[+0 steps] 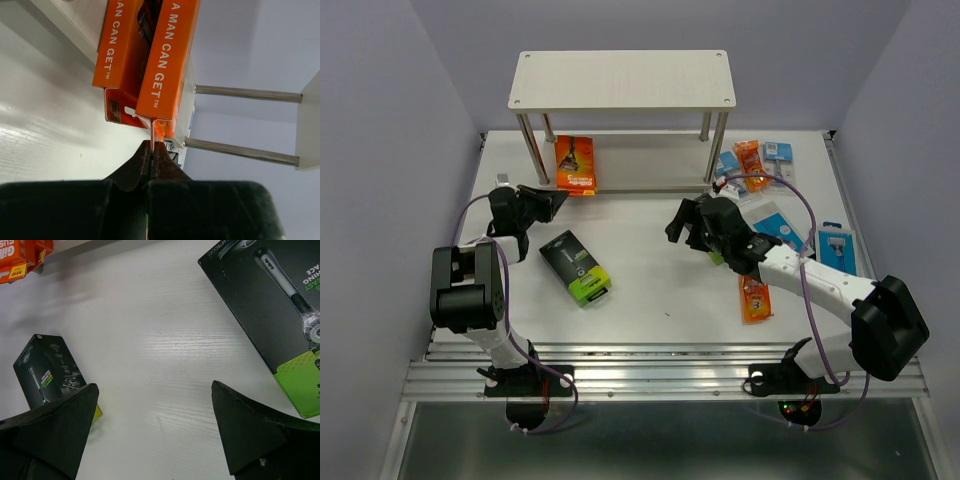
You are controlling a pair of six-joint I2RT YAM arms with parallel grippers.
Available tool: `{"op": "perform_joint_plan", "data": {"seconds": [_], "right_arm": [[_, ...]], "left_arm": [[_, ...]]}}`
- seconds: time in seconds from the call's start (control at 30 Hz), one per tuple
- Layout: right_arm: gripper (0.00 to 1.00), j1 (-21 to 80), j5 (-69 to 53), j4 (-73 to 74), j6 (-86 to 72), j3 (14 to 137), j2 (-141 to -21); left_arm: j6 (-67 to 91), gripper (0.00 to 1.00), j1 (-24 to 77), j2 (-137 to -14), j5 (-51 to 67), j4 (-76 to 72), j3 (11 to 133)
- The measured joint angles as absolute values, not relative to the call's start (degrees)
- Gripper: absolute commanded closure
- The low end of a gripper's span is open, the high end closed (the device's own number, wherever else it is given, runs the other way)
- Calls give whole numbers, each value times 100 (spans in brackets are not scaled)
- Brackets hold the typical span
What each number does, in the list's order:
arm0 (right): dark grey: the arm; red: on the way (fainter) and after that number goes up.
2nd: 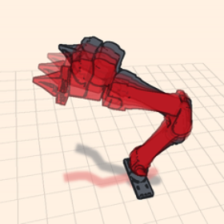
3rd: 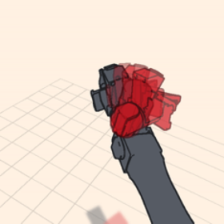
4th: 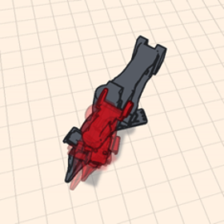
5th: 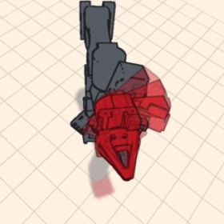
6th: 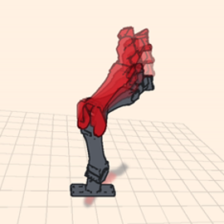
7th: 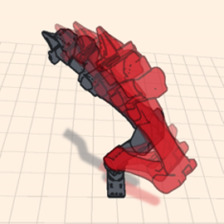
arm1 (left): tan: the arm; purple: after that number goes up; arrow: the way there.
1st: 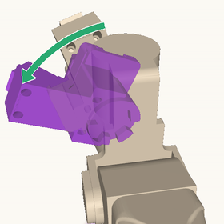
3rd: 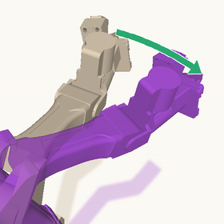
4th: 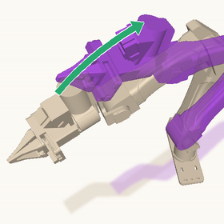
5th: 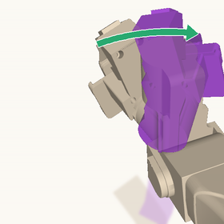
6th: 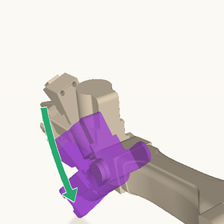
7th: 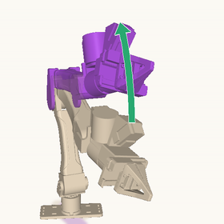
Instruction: Place and organize the shaving razors onto the shelf
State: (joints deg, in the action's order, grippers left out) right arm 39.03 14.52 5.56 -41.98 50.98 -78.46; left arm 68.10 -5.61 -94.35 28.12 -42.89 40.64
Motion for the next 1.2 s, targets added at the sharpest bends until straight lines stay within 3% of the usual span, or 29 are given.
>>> {"op": "perform_joint_plan", "data": {"seconds": [0.13, 0.17, 0.2, 0.47, 0.7, 0.93, 1.1, 1.2], "right_arm": [[0, 3903, 1450, 556, -4198, 5096, -7846], [0, 3903, 1450, 556, -4198, 5096, -7846], [0, 3903, 1450, 556, -4198, 5096, -7846], [0, 3903, 1452, 556, -4198, 5096, -7846], [0, 3903, 1452, 556, -4198, 5098, -7846], [0, 3903, 1450, 556, -4193, 5096, -7846], [0, 3903, 1450, 556, -4134, 5096, -7835], [0, 3903, 1446, 556, -4007, 5096, -7822]], "left_arm": [[6917, 100, -558, -9435, 2777, -4370, 3992], [6936, 97, -558, -9439, 2777, -4368, 3986], [6954, 87, -558, -9448, 2781, -4372, 3983], [6967, 59, -545, -9550, 2827, -4348, 3983], [6882, 55, -521, -9548, 2834, -4252, 3983], [6761, 40, -491, -9496, 2912, -4110, 3983], [6670, 39, -395, -9395, 2943, -4036, 3983], [6608, 26, -309, -9341, 2967, -3935, 3986]]}}
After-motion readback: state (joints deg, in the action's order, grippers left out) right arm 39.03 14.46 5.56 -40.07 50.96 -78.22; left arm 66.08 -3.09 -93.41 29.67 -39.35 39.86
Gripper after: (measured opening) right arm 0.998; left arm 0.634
